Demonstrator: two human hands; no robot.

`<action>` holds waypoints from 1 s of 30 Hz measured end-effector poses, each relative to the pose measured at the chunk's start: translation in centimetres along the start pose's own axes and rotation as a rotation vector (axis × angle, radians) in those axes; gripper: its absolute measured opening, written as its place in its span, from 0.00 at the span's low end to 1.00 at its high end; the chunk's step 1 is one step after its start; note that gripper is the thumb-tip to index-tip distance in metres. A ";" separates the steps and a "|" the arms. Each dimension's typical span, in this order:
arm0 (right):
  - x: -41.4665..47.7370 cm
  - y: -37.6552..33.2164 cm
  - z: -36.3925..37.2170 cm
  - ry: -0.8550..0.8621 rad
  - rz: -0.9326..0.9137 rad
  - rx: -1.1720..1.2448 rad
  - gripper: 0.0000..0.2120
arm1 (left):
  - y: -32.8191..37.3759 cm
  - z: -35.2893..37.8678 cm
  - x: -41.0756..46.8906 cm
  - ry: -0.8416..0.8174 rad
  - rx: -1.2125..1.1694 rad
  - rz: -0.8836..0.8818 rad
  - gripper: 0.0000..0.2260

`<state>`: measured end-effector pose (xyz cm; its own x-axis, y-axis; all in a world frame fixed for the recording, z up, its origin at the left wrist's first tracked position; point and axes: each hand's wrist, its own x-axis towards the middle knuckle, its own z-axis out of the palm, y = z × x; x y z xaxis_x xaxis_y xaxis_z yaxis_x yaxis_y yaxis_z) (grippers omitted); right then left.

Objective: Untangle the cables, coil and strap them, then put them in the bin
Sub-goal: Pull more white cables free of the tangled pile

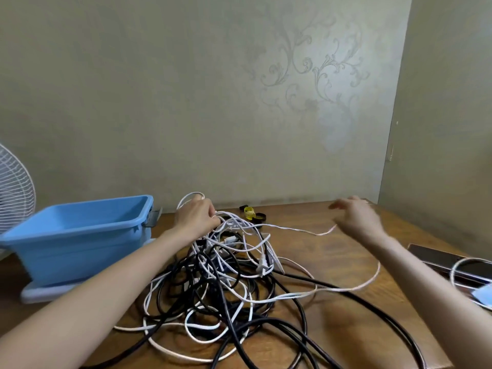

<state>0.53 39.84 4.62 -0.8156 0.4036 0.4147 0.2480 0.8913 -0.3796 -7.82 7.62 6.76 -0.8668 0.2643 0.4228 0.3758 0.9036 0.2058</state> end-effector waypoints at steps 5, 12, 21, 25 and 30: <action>-3.1 -8.2 2.9 -0.056 -0.565 0.244 0.11 | 0.2 -0.2 -0.1 0.062 -0.070 0.029 0.01; -2.0 -11.8 6.8 -0.099 -0.548 0.212 0.07 | -1.1 -1.8 -0.4 0.096 -0.065 0.016 0.01; 1.5 -8.8 1.6 0.227 -0.199 0.865 0.09 | -4.1 -1.9 -0.2 0.008 -0.061 -0.093 0.04; 3.2 -4.4 -1.4 0.372 0.197 1.322 0.12 | -5.6 -2.2 -0.5 -0.016 -0.036 -0.154 0.04; 2.5 -2.5 -0.8 0.469 0.242 1.234 0.11 | -3.5 -2.4 -0.1 -0.029 -0.135 -0.123 0.09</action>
<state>-1.73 38.75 7.29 -0.5017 0.7771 0.3800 -0.4737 0.1207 -0.8724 -8.27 3.63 8.15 -0.9172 0.1663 0.3620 0.3055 0.8767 0.3715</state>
